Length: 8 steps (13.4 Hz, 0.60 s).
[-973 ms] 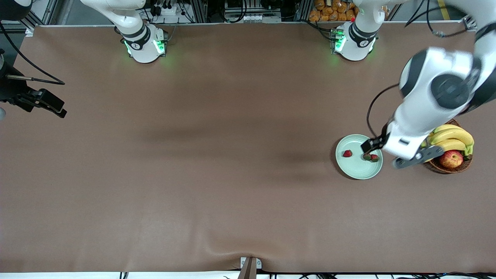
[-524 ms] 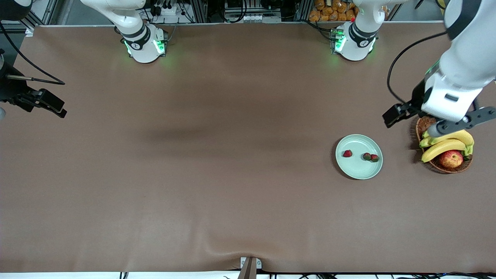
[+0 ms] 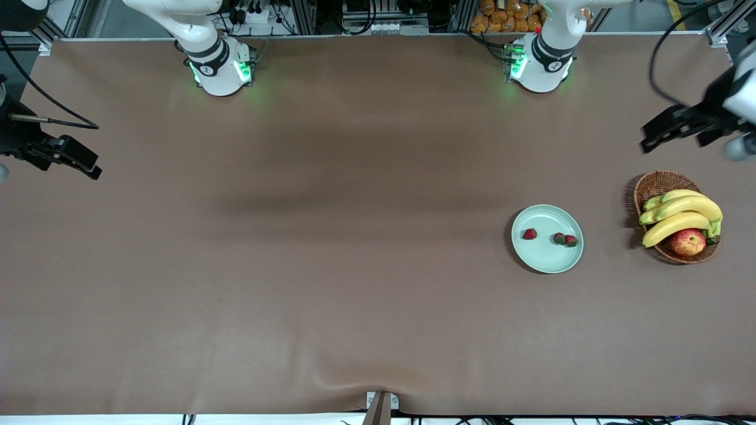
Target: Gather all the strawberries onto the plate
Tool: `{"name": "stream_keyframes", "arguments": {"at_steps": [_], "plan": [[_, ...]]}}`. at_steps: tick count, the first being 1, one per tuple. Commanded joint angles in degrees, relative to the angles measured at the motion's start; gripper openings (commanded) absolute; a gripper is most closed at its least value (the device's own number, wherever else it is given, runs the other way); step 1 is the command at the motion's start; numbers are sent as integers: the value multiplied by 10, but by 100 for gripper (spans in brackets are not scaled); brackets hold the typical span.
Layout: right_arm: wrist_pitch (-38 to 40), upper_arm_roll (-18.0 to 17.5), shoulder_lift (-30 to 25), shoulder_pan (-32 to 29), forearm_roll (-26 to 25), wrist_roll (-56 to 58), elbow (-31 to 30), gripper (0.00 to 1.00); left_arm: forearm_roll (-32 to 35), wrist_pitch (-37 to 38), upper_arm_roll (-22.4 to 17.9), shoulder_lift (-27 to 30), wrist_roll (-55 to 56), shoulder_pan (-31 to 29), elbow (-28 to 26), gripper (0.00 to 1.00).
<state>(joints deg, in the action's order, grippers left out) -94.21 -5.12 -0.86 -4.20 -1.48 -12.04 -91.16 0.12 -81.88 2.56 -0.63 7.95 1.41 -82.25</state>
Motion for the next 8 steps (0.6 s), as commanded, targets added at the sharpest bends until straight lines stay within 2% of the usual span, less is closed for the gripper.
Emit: {"name": "stream_keyframes", "arguments": {"at_steps": [1,8], "plan": [[6,-5,5,-8,-1,4,11,100,-14,3,-40,37,-43,22,-42,100],[6,-6,4,-7,-1,4,11,100,-14,2,-31,45,-30,27,-38,100]]}}
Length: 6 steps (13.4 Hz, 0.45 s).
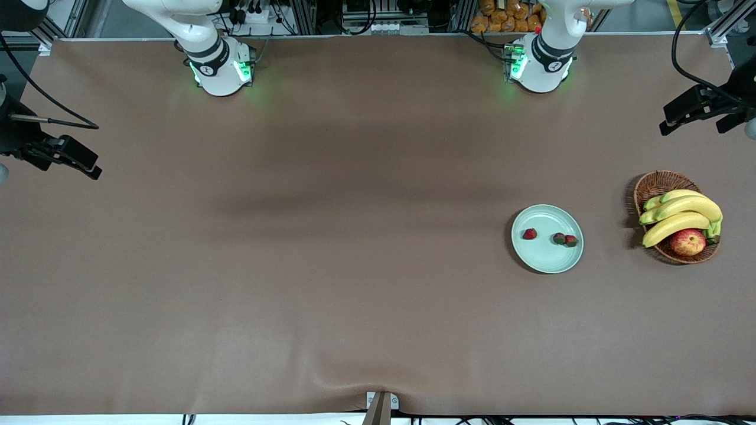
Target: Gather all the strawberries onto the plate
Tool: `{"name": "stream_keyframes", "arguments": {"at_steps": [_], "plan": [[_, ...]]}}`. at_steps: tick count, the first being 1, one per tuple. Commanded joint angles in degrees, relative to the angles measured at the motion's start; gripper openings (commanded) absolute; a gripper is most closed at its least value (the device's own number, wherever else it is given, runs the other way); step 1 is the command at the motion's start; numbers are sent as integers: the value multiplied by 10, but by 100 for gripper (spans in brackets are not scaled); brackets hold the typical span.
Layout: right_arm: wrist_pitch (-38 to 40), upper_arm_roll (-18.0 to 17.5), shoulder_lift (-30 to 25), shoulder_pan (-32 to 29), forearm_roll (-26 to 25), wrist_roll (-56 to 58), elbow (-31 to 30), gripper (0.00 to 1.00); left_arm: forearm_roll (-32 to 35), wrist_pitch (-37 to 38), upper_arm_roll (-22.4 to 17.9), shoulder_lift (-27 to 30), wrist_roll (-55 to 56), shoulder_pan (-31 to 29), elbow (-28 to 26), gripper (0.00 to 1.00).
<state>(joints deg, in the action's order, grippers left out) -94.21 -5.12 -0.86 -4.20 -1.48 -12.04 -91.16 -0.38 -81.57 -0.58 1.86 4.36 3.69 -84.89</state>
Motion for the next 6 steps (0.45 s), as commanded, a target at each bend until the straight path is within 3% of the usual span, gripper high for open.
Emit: {"name": "stream_keyframes", "arguments": {"at_steps": [1,6], "plan": [[7,-6,4,-5,0,5,11,100,-8,0,1,24,7,4,-14,100],[7,-6,4,-8,0,5,11,100,-8,19,13,25,42,13,-19,100]]}}
